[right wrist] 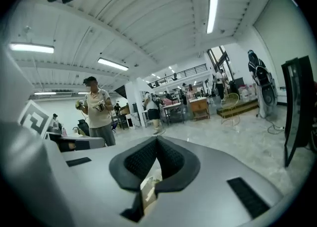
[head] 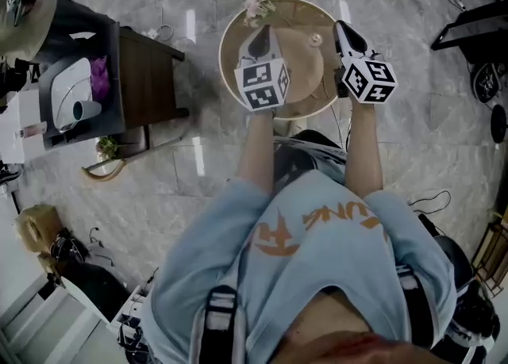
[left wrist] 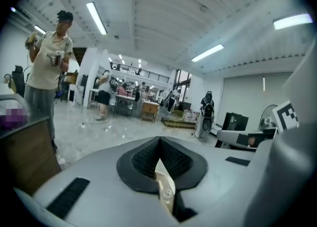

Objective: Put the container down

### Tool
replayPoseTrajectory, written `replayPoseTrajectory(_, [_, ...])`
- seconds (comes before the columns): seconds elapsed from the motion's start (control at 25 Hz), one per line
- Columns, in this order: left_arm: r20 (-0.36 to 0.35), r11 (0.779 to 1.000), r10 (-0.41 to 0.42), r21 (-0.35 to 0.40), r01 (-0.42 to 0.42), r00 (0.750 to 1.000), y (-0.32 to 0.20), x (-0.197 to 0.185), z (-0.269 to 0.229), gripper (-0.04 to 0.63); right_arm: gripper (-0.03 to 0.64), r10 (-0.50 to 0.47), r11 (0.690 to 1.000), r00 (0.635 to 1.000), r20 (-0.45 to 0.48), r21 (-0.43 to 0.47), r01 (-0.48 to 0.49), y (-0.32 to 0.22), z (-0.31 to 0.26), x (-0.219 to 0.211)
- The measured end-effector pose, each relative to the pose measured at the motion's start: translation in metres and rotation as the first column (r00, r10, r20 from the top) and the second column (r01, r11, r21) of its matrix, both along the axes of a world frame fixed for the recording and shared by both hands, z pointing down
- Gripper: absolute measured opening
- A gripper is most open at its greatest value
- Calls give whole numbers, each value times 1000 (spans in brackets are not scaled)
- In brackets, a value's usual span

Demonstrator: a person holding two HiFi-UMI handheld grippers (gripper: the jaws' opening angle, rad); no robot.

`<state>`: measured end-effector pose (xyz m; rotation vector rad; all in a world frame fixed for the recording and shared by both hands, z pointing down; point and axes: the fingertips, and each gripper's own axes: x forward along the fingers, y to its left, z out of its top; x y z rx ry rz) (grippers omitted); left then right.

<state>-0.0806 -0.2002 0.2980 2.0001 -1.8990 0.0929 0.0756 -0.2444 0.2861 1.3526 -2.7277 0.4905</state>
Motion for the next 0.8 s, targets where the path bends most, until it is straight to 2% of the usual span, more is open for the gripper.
replayPoseTrajectory(0.16, [-70,991,38,130,-28,997,-18,7,-66,26,11,-16,994,1000,0,104,16,-4,-53,-2])
replayPoseTrajectory(0.28, [-17,972,73,223,-68,997,-27,15,-116,26,11,-5,984,1000,4,177,4,-8,-90,3])
replayPoseTrajectory(0.4, [42,956,70,284,-79,997,-32,18,-150,26,11,13,967,1000,4,255,-13,-13,-127,12])
replayPoseTrajectory(0.52, [97,948,13,314,-44,995,-31,12,-163,26,11,34,950,999,-7,311,-31,-15,-148,19])
replayPoseTrajectory(0.6, [115,951,-11,309,-25,993,-27,10,-158,26,11,52,948,998,-34,316,-38,-13,-144,24])
replayPoseTrajectory(0.8, [164,951,14,303,-64,986,-25,16,-152,26,11,75,945,995,-65,323,-50,-15,-143,36])
